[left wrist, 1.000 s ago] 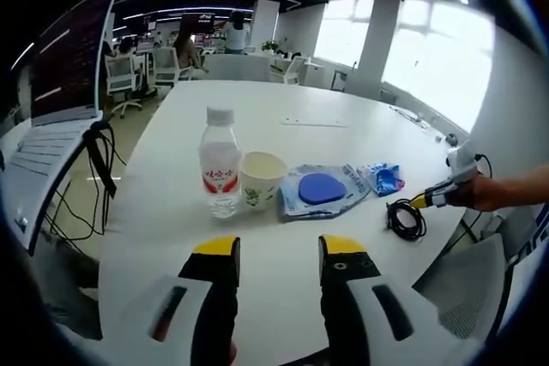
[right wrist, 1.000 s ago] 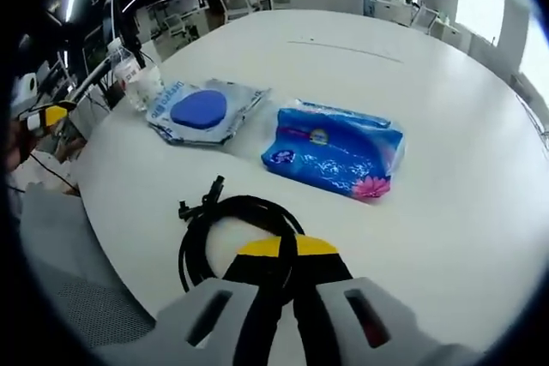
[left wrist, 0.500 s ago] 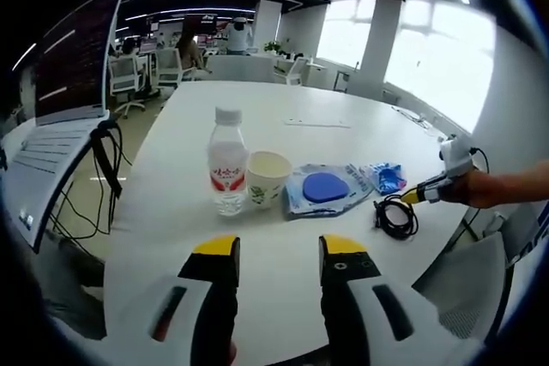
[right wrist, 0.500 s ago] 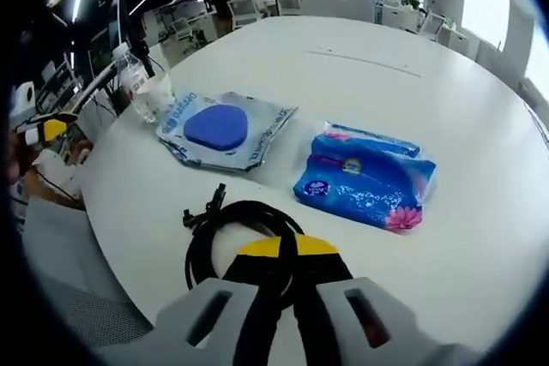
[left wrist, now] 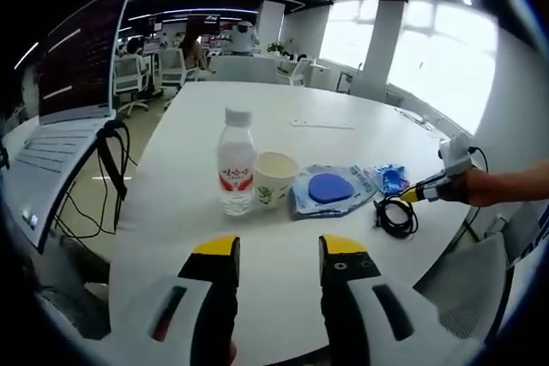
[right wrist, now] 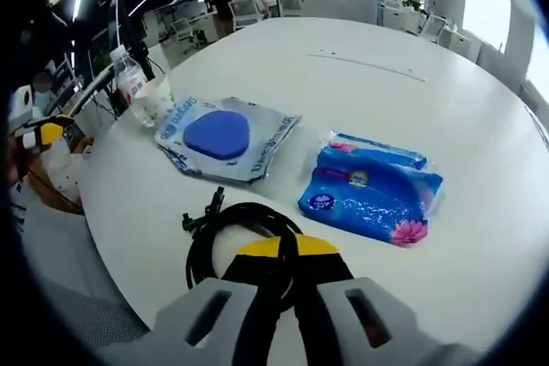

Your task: Arrange the tabletop items into an orderly group along one side of the table until the central work area is clear of visible clutter.

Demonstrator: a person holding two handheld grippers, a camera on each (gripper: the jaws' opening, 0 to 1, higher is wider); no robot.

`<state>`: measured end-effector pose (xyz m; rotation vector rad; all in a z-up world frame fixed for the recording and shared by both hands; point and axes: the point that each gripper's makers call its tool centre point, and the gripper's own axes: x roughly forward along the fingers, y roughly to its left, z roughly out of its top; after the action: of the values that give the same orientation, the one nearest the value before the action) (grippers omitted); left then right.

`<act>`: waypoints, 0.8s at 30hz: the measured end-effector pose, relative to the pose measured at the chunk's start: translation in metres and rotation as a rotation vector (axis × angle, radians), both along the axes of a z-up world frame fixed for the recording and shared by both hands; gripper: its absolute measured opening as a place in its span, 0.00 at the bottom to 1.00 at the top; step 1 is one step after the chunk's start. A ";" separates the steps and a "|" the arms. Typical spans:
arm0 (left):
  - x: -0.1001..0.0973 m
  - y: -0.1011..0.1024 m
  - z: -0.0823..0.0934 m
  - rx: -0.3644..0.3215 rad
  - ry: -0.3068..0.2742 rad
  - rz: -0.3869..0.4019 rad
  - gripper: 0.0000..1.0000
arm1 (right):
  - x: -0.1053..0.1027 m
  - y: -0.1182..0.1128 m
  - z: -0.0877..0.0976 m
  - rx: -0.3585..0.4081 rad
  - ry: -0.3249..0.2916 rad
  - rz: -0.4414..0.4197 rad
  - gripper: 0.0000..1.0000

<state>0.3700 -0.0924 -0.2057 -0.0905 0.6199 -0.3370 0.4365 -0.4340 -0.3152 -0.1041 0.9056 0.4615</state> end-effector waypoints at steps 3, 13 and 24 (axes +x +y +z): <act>0.000 -0.001 0.000 -0.004 0.001 0.001 0.36 | 0.002 -0.002 -0.002 -0.010 -0.008 0.019 0.01; 0.007 -0.007 0.002 -0.006 -0.003 -0.022 0.36 | -0.006 0.004 0.011 -0.023 -0.019 0.021 0.05; 0.015 -0.014 0.006 -0.004 -0.023 -0.033 0.37 | -0.010 0.007 0.038 0.005 -0.067 0.023 0.07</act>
<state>0.3852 -0.1068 -0.1998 -0.0803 0.5983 -0.3712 0.4267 -0.4270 -0.2777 -0.1249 0.8382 0.4786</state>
